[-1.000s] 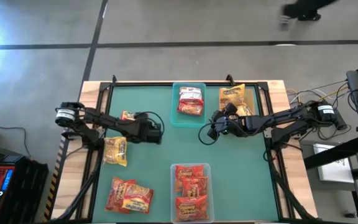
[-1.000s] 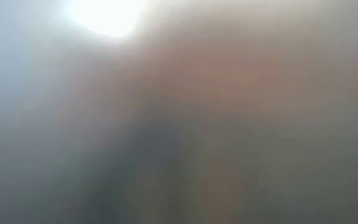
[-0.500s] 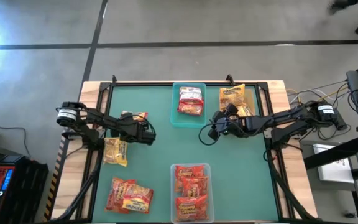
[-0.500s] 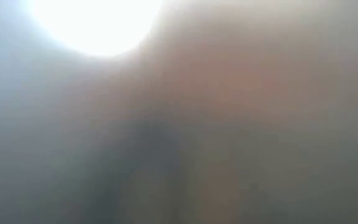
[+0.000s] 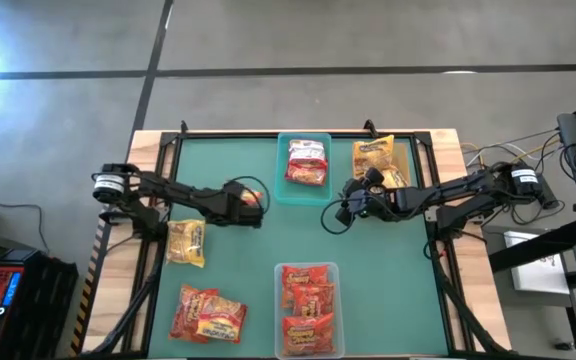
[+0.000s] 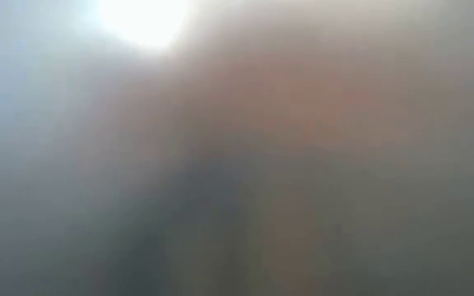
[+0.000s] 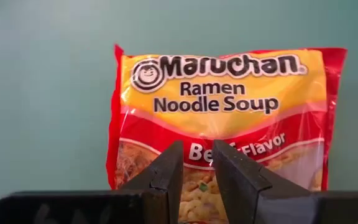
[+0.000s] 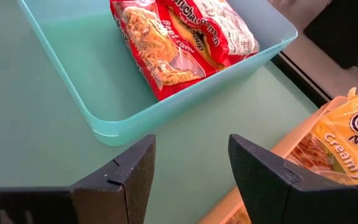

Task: Sort Maruchan noodles
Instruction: Put the top red noodle pack into the transparent green bin

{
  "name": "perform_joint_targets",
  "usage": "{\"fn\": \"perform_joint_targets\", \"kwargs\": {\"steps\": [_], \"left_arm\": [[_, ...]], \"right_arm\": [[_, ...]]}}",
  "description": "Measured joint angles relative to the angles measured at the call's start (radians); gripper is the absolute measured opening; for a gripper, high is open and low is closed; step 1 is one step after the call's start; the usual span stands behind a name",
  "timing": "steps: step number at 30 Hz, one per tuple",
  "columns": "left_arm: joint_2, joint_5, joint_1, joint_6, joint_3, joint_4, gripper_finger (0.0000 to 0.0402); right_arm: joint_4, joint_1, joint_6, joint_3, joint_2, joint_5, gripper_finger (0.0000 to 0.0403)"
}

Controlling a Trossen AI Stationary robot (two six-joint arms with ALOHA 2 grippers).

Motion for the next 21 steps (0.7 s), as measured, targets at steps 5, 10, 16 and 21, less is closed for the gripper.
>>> {"fn": "perform_joint_targets", "kwargs": {"steps": [5, 10, 16, 21], "left_arm": [[0.0, 0.121, -0.011, 0.195, 0.041, 0.146, 0.0075], [0.002, 0.246, -0.057, 0.279, 0.049, 0.287, 0.0075], [0.004, 0.266, -0.132, 0.282, 0.048, 0.428, 0.0075], [0.004, 0.173, -0.146, 0.262, 0.048, 0.5, 0.0075]], "right_arm": [[0.0, 0.0, -0.001, 0.0, 0.0, 0.0, 0.0194], [0.0, 0.0, -0.003, 0.0, 0.0, 0.0, 0.0194], [0.014, 0.0, -0.002, 0.0, 0.0, 0.0, 0.0194], [0.052, 0.0, 0.041, 0.0, 0.0, -0.113, 0.0194]]}}
